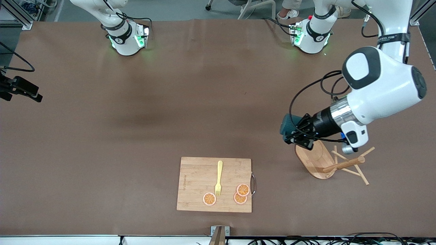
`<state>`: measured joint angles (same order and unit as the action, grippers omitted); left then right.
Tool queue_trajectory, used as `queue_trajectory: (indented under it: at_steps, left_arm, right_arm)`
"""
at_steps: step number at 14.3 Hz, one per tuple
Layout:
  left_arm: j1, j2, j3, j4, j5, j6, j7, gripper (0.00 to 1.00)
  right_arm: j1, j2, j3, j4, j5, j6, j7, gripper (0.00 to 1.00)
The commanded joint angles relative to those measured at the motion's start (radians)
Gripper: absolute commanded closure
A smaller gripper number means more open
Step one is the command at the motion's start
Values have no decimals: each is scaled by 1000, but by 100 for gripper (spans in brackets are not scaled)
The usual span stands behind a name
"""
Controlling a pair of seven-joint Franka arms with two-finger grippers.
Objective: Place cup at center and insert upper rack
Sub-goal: 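Lift the mug by its handle and carry it toward the wooden stand, then lower the mug's handle onto a stand peg with the left gripper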
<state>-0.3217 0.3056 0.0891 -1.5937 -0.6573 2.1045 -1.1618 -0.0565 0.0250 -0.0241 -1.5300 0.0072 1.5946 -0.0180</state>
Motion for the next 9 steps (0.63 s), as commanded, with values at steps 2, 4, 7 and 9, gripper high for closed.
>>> queue_trajectory:
  at_steps: [2, 4, 7, 9]
  left_arm:
    - [59, 12, -5, -26, -88, -4, 89, 100]
    - [76, 23, -5, -32, -116, -20, 119, 100]
    - [102, 30, -5, -37, -154, -32, 141, 100]
    - [130, 35, -5, -38, -157, -63, 195, 100]
  right_arm:
    - [-5, -17, 4, -12, -6, 1, -3, 0]
    - [-5, -17, 4, -12, -6, 1, -5, 0]
    - [-3, -17, 4, -12, -4, 1, -5, 0]
    - [-3, -17, 4, -10, -4, 1, -3, 0]
